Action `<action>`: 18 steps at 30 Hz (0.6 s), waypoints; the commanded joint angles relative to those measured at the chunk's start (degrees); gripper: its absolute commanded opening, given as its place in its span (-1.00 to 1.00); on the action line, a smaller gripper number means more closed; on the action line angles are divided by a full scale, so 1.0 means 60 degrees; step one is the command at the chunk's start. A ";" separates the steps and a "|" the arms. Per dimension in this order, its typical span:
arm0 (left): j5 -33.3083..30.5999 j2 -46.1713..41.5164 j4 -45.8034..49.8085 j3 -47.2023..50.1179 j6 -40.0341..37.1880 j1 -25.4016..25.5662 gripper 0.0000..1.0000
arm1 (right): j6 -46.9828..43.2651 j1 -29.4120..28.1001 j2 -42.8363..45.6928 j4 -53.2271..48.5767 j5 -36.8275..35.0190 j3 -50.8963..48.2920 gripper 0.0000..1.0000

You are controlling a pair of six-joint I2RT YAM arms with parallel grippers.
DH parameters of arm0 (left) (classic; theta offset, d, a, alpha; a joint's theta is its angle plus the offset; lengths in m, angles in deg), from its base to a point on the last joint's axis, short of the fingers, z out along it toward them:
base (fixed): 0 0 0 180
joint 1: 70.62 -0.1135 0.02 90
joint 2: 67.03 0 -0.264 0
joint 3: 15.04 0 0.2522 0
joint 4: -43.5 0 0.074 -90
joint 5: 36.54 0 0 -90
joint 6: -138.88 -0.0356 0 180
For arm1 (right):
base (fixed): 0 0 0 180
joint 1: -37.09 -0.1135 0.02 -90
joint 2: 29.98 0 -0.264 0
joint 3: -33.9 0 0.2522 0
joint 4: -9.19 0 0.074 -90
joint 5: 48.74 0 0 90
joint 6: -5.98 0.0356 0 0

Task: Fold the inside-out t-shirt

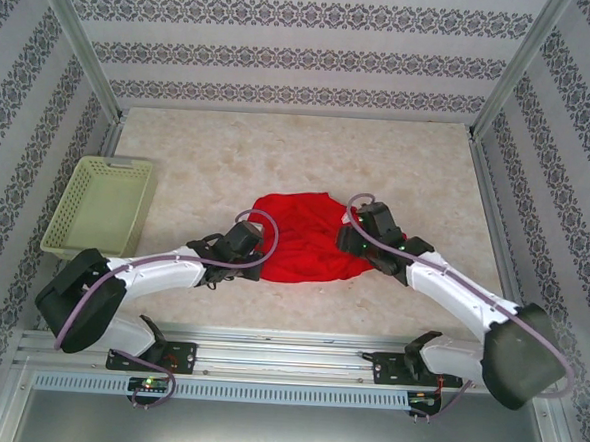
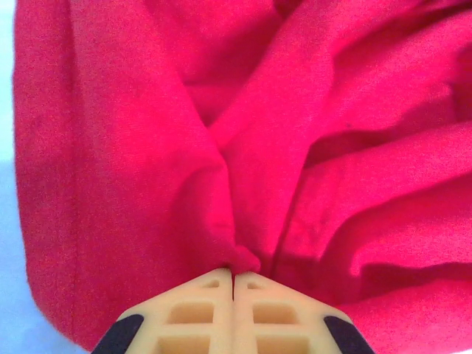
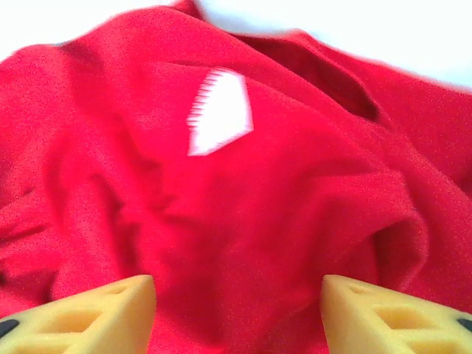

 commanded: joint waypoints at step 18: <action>-0.0395 -0.0414 -0.0113 -0.0130 -0.0378 0.0192 -1.00 | -0.1747 -0.1067 -0.4386 -0.1669 -0.3761 0.2946 -0.01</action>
